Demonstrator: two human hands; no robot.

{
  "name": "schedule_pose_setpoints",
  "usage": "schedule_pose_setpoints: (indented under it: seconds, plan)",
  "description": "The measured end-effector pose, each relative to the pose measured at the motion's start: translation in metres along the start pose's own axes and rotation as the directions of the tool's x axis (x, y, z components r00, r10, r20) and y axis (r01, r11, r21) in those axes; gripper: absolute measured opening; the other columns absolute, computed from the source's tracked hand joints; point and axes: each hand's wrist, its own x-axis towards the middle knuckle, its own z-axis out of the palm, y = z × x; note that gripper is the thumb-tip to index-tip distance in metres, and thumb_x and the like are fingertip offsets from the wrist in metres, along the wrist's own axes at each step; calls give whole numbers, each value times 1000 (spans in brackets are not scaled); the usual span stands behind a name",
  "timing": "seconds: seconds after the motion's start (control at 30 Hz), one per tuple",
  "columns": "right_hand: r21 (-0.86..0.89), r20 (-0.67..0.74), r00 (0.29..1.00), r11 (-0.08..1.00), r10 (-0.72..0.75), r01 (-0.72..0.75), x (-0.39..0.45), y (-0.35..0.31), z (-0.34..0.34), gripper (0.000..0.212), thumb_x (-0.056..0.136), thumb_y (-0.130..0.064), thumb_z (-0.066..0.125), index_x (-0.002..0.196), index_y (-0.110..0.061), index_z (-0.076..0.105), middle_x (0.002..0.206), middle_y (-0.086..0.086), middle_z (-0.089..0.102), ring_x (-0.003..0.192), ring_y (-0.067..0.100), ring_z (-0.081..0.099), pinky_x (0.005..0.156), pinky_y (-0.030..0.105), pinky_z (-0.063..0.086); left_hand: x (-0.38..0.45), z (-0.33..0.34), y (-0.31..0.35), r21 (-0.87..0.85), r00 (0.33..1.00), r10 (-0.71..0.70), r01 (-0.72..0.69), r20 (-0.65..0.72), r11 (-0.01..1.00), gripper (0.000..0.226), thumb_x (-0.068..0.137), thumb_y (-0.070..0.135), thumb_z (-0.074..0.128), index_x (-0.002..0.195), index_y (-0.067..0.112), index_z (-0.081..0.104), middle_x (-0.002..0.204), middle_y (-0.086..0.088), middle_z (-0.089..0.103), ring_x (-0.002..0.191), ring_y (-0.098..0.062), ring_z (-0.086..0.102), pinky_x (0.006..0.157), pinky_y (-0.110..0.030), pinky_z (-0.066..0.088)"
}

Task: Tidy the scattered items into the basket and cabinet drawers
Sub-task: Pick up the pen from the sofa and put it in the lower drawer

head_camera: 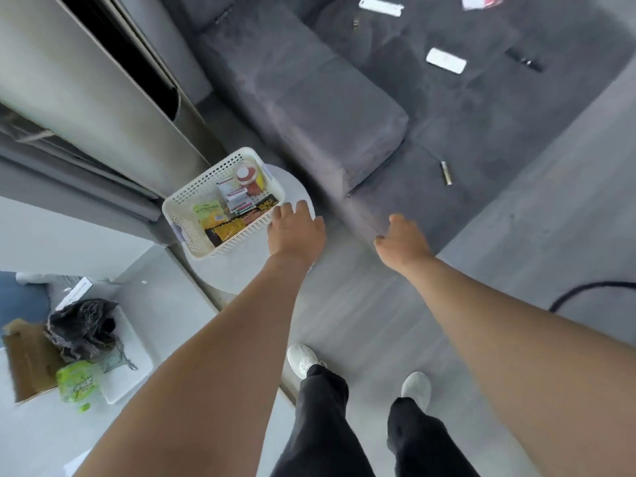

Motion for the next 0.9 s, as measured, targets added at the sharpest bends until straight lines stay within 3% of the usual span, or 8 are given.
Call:
schedule_pose_setpoints:
  seconds: [0.23, 0.43, 0.53, 0.67, 0.83, 0.9]
  plan:
    - [87, -107, 991, 994, 76, -67, -12, 130, -142, 47, 88, -17, 52, 133, -6, 42, 127, 21, 51, 113, 39, 55, 85, 37, 45, -29, 3, 195, -6, 996, 92, -92, 4, 996, 44, 96, 36, 40, 128, 8, 51, 133, -19, 48, 125, -38, 40, 98, -48, 41]
    - [121, -135, 983, 987, 122, -106, 34, 202, -212, 41, 91, -18, 52, 129, -5, 44, 124, 20, 55, 110, 38, 58, 74, 31, 40, -10, 25, 299, -20, 996, 83, -82, 29, 996, 44, 96, 36, 40, 129, 9, 48, 133, -18, 47, 124, -38, 41, 99, -49, 43]
    - [103, -122, 986, 990, 111, -98, 76, 211, -228, 43, 92, -18, 52, 132, -3, 43, 126, 21, 54, 114, 38, 56, 80, 34, 42, 22, 44, 327, -46, 998, 42, -39, 45, 998, 40, 96, 34, 42, 126, 9, 48, 131, -17, 47, 123, -37, 41, 96, -48, 43]
    - [89, -79, 992, 992, 96, -89, 154, 225, -233, 43, 93, -15, 50, 133, -3, 42, 120, 19, 57, 103, 35, 60, 70, 30, 40, 85, 87, 361, -127, 996, -25, 36, 87, 991, 37, 96, 30, 43, 126, 9, 48, 129, -16, 48, 120, -36, 44, 91, -47, 46]
    - [93, 25, 995, 991, 93, -95, 267, 247, -210, 45, 89, -12, 49, 133, -6, 41, 112, 17, 60, 94, 34, 62, 70, 34, 47, 169, 155, 389, -222, 985, -132, 154, 111, 963, 32, 97, 23, 45, 124, 6, 48, 125, -18, 52, 114, -38, 50, 81, -41, 43]
    - [80, 47, 997, 995, 64, -68, 308, 252, -193, 48, 90, -11, 48, 137, -6, 41, 115, 17, 60, 101, 35, 61, 73, 33, 46, 197, 187, 392, -242, 977, -171, 198, 128, 950, 30, 97, 21, 47, 123, 7, 47, 122, -18, 53, 110, -39, 53, 78, -39, 41]
